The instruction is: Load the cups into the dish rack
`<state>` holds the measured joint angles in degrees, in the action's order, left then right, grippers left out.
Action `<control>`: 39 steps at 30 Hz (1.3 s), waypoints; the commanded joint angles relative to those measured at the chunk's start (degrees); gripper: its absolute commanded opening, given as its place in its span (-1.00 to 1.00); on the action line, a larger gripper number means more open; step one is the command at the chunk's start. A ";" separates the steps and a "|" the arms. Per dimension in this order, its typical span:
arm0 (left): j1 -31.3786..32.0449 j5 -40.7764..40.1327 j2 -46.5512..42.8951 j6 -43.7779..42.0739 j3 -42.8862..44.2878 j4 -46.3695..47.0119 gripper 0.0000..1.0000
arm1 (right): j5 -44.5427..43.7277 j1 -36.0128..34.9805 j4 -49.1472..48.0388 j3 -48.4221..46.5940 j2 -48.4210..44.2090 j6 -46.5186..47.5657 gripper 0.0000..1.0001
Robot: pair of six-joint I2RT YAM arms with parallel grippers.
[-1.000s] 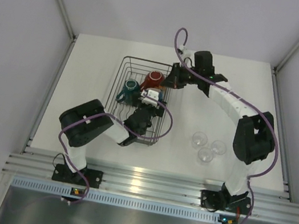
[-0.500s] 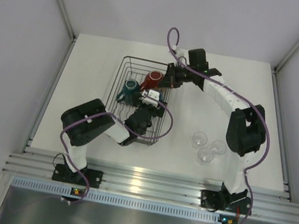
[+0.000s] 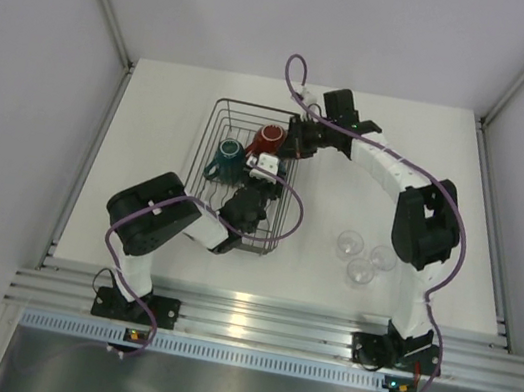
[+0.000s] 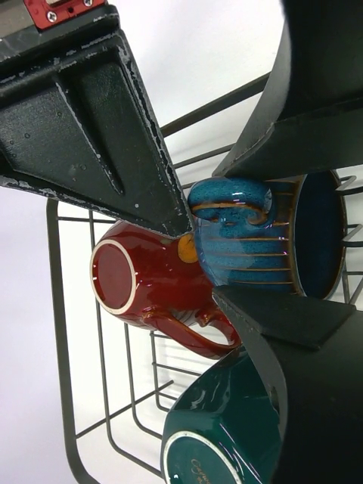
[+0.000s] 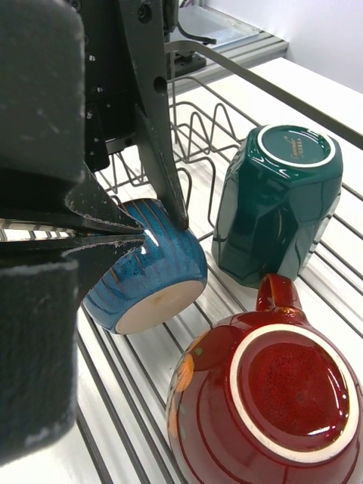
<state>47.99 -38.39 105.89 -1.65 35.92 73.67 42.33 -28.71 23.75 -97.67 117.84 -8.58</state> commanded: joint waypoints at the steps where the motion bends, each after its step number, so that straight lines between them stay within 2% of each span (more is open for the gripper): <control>1: -0.17 0.07 -0.42 0.24 0.99 4.55 0.21 | -0.40 -0.73 -0.10 -2.26 -1.21 1.20 -1.00; 3: -0.17 -0.28 -0.50 0.42 0.99 4.47 0.18 | -0.84 -0.74 -0.28 -1.65 -1.73 1.11 -1.00; 6: -0.17 -0.89 -0.85 0.33 0.91 4.47 -0.06 | -1.37 -0.74 -0.89 -0.77 -2.18 0.93 -1.00; 7: -0.17 -1.33 -0.68 0.24 0.82 4.47 -0.15 | -1.54 -0.73 -1.16 -0.51 -2.61 0.93 -1.00; 9: -0.17 -2.21 -0.68 0.24 0.73 4.29 -0.46 | -1.81 -0.73 -1.77 0.37 -3.14 0.67 -1.00; 12: -0.17 -3.09 -1.21 0.24 0.73 3.33 -0.61 | -1.98 -0.73 -2.91 1.95 -4.19 0.41 -1.00; 15: -0.17 -2.74 -2.08 0.07 0.82 2.18 -1.00 | -3.03 -0.73 -4.40 4.14 -5.51 0.14 -1.00; 23: -0.17 -0.90 -5.86 1.47 -2.08 2.79 -1.00 | -7.87 -0.38 -11.70 11.70 -11.05 -2.49 -1.00; 30: -0.17 3.06 -10.69 3.93 -4.72 4.46 -1.00 | -9.89 1.37 -16.54 13.73 -17.10 -5.21 -0.99; 39: -0.53 6.84 -20.61 5.25 -7.62 4.73 -1.00 | -7.78 4.19 -22.32 18.47 -21.15 -8.03 -0.99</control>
<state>47.55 -33.93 90.67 2.22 29.04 71.90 34.04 -25.41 7.01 -81.67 100.27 -15.27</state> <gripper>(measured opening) 0.234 0.008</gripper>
